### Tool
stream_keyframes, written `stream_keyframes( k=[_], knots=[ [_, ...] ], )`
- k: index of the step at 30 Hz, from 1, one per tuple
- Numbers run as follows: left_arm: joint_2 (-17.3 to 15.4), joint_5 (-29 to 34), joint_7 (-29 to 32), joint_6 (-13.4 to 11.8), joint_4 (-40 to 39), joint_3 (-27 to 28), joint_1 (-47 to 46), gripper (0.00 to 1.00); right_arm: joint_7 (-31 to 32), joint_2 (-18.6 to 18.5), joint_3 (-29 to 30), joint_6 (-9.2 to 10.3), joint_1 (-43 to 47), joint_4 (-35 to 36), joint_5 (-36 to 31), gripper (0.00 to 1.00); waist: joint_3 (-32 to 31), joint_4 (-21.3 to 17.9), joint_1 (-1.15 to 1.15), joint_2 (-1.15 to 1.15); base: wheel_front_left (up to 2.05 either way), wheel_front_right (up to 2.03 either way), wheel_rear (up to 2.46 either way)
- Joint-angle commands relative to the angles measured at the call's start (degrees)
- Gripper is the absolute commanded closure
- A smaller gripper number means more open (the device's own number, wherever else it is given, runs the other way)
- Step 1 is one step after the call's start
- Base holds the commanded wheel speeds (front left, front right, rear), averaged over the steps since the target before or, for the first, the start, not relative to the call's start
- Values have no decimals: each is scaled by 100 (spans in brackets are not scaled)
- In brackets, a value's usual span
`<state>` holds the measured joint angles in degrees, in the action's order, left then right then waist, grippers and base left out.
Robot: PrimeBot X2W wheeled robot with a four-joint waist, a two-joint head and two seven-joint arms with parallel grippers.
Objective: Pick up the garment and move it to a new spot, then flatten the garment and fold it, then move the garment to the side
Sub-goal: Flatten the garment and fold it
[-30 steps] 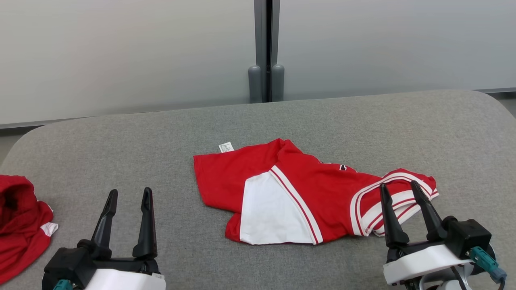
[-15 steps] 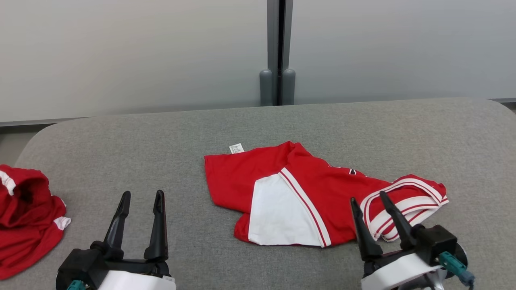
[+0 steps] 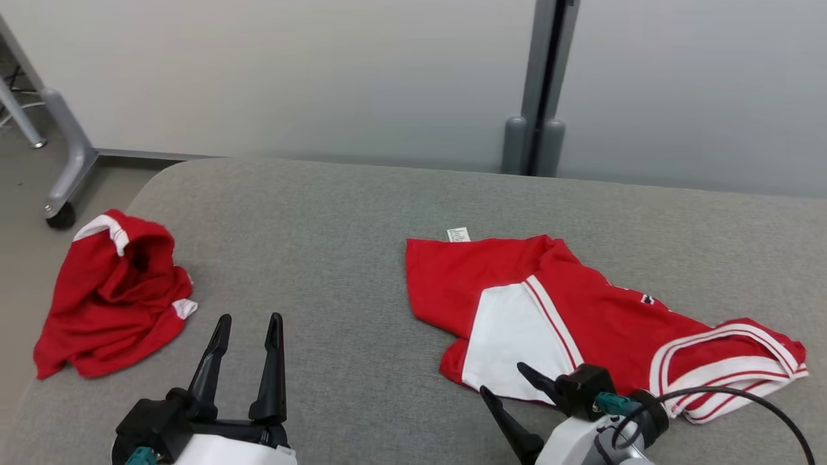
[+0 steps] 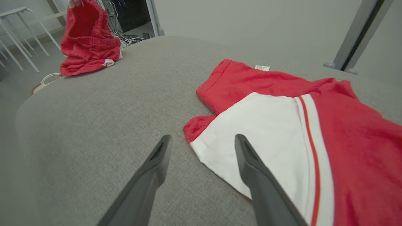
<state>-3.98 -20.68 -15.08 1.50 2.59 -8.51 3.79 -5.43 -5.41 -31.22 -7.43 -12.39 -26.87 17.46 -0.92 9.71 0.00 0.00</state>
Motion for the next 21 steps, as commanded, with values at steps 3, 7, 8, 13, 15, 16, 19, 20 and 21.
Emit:
stream_keyframes(
  k=[3,7,8,13,15,16,19,20,21],
  knots=[
    [15,-24,-12,33,31,3,-144,0,221,-63,-73,-11,-175,-258,1,0,157,360,0,0,0,0,0],
    [43,-63,-12,52,87,-2,-218,0,500,-59,-59,-10,-371,-630,-36,0,279,601,0,0,0,0,0],
    [53,-75,-13,54,97,-7,-236,0,553,-62,-14,-10,-408,-714,-54,0,303,652,0,0,0,0,0],
    [78,-111,-13,91,146,-9,-294,0,701,0,228,-10,-546,-1040,-133,0,391,866,0,0,0,0,0],
    [87,-118,-13,94,166,-5,-330,0,748,14,296,-10,-595,-1128,-168,0,425,927,0,0,0,0,0],
    [89,-124,-13,96,176,5,-346,0,777,25,323,-9,-611,-1180,-193,0,441,951,0,0,0,0,0],
    [97,-137,-13,108,205,42,-346,0,779,48,352,-10,-662,-1279,-314,63,462,1005,0,0,0,0,0],
    [97,-137,-13,110,212,54,-349,0,729,55,353,-9,-668,-1261,-321,100,459,1008,0,0,0,0,0],
    [97,-138,-13,109,218,64,-353,0,696,62,362,-9,-661,-1251,-332,100,452,1005,0,0,0,0,0]
  ],
)
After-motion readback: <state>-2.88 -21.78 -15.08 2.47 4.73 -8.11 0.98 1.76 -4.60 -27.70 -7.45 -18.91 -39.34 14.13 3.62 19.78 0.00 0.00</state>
